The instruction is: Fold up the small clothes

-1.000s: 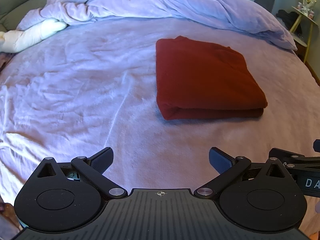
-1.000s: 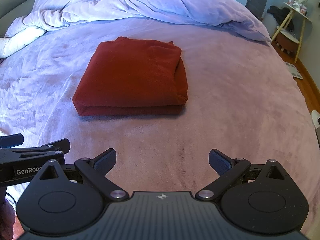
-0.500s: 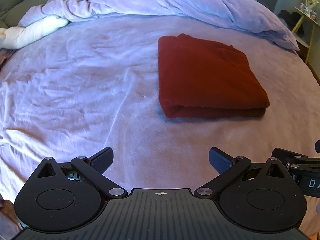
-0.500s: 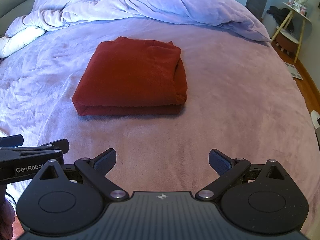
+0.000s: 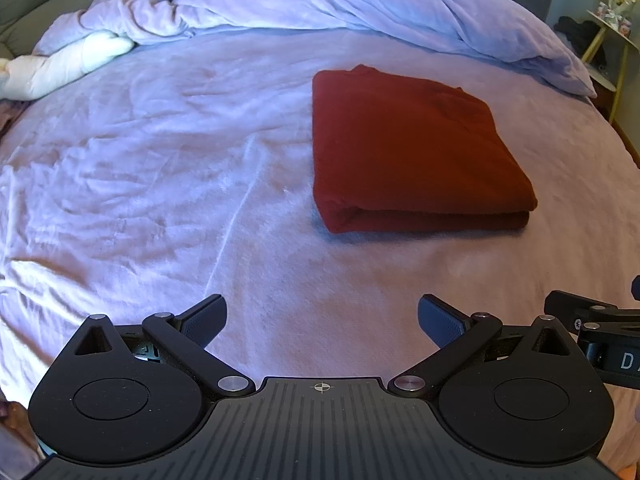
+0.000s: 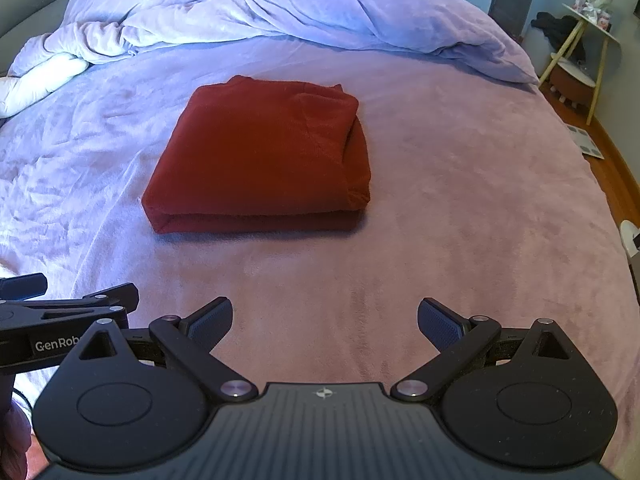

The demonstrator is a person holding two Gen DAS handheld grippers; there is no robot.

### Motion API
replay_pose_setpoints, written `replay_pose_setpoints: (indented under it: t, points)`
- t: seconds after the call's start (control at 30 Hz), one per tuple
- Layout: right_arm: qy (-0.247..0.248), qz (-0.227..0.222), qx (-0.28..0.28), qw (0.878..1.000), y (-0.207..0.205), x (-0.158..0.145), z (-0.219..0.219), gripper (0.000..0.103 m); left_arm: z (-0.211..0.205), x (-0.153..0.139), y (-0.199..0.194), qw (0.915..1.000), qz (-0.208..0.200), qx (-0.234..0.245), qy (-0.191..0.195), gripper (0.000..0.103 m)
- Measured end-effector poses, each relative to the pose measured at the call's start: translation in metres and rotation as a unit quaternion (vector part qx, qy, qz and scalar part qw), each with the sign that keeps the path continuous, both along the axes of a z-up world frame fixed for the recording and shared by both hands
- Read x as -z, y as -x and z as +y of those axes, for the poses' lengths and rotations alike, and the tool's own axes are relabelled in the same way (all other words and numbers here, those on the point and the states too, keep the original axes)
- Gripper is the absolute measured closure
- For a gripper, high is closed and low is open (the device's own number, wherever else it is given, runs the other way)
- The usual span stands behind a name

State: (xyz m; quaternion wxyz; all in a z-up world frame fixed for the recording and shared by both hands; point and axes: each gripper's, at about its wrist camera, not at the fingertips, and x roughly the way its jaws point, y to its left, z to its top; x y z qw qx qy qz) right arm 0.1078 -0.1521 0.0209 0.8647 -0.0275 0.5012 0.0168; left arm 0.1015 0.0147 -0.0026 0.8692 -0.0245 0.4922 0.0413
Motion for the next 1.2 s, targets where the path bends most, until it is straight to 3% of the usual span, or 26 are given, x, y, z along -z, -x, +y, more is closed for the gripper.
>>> replay_pose_setpoints:
  t: [1.2]
  points:
    - [0.003, -0.005, -0.002, 1.000, -0.0004, -0.0024, -0.0003, 0.004, 0.0013, -0.0022, -0.0012, 1.0000, -0.002, 0.001, 0.003, 0.000]
